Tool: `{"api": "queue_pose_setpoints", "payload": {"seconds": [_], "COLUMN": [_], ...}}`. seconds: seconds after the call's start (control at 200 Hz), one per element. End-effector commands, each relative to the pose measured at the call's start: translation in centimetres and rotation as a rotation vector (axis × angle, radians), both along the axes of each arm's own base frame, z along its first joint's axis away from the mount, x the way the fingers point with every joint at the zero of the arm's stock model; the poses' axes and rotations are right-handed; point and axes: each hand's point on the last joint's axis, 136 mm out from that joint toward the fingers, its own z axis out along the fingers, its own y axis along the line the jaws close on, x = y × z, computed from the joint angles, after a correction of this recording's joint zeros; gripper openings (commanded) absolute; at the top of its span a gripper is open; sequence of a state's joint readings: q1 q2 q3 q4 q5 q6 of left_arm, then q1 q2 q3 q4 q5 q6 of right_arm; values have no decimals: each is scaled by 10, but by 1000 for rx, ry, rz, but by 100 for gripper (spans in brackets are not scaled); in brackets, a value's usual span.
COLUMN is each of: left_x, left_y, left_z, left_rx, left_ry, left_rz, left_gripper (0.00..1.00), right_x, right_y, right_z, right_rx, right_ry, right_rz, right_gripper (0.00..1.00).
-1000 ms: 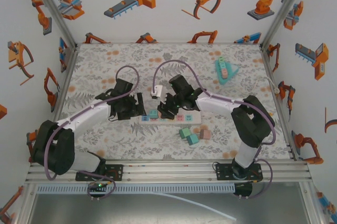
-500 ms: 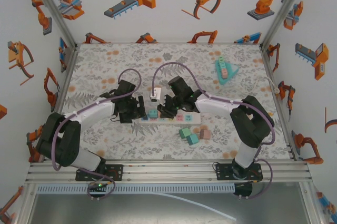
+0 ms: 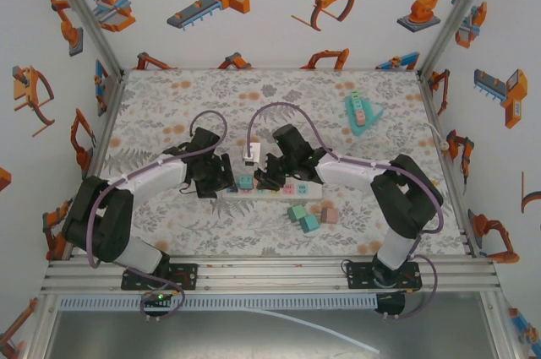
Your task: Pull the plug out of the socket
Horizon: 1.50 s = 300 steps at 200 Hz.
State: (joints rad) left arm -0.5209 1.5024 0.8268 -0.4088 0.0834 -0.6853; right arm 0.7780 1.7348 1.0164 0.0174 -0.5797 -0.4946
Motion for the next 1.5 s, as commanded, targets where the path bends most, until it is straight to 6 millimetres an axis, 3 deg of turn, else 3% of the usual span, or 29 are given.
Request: {"api": "queue_pose_setpoints", "payload": {"seconds": [0.0,0.526,1.051,1.317,1.497], "left_x": [-15,-15,-15,-14,-7], "left_y": [18,15,20,23,20], "left_z": [-23,-31,-25,-15,9], "left_rx": [120,166,186,192,167], "left_ry": [78,101,68,42,-19], "left_rz": [22,-1,-1,-1,-5], "left_gripper": [63,63,64,64,67], "right_x": [-15,-10,-4,-3,0], "right_y": [13,18,13,9,5], "right_z": [44,66,86,94,112], "right_rx": [143,212,325,347,385], "right_ry": [-22,-72,-83,-103,-107], "right_rz": [93,80,35,23,-25], "right_gripper": [21,18,16,16,16]}}
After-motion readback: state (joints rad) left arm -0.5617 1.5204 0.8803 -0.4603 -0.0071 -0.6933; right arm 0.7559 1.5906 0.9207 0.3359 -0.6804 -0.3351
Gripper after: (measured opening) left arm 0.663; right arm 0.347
